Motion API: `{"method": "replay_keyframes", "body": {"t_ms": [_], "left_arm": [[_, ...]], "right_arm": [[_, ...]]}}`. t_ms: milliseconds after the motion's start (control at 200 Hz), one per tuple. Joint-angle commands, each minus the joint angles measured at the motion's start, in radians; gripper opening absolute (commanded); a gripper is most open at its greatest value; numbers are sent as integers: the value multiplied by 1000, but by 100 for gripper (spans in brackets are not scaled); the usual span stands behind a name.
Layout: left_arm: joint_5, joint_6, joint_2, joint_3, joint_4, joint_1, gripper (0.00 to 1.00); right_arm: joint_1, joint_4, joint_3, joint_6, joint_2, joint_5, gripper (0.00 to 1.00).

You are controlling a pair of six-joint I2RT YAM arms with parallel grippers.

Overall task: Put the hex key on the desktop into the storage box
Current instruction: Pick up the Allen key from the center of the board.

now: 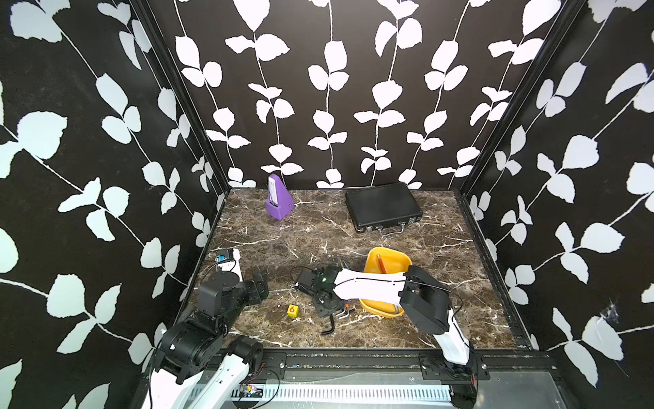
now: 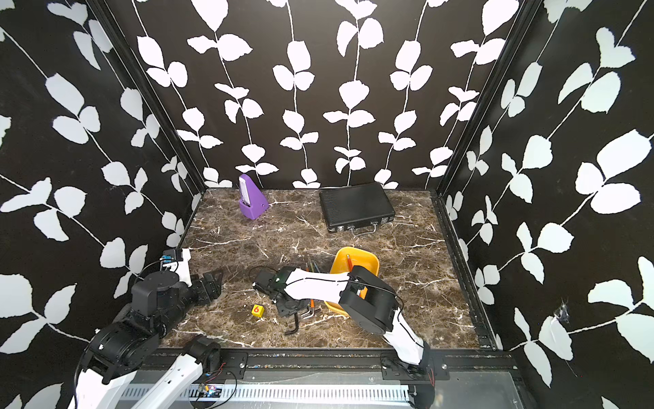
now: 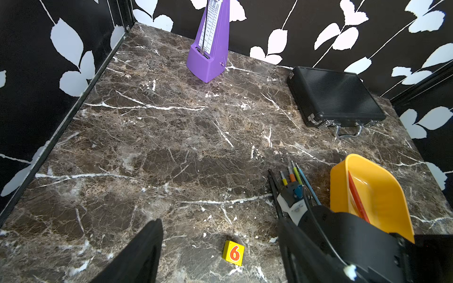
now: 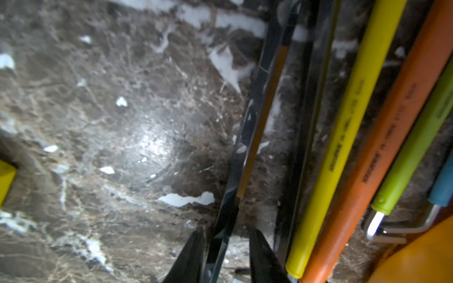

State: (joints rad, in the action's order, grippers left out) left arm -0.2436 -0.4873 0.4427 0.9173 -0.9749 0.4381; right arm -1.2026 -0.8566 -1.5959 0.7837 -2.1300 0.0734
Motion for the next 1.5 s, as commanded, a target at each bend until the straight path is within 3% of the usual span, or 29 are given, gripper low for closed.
{"method": "replay_keyframes", "body": {"t_ms": [0,420,510,650,1050,1255,1495], "left_arm": [[7,-5,1,-4,10,4,75],[12,-1,4,0,16,3,75],[14,-1,5,-3,19,4,75],[15,2,14,-16,25,4,75],[52,9,60,-24,64,4,75],[102,14,92,-29,86,4,75],[162,7,133,-52,140,4,75]], "right_arm": [[-8,3,-13,25,-37,-23,30],[38,57,7,79,-62,-82,10],[49,63,-1,85,-70,-86,0],[55,61,-20,76,-40,-70,0],[93,-49,-40,43,238,75,0],[224,-92,97,-1,440,91,0],[437,-107,325,-128,628,-24,0]]}}
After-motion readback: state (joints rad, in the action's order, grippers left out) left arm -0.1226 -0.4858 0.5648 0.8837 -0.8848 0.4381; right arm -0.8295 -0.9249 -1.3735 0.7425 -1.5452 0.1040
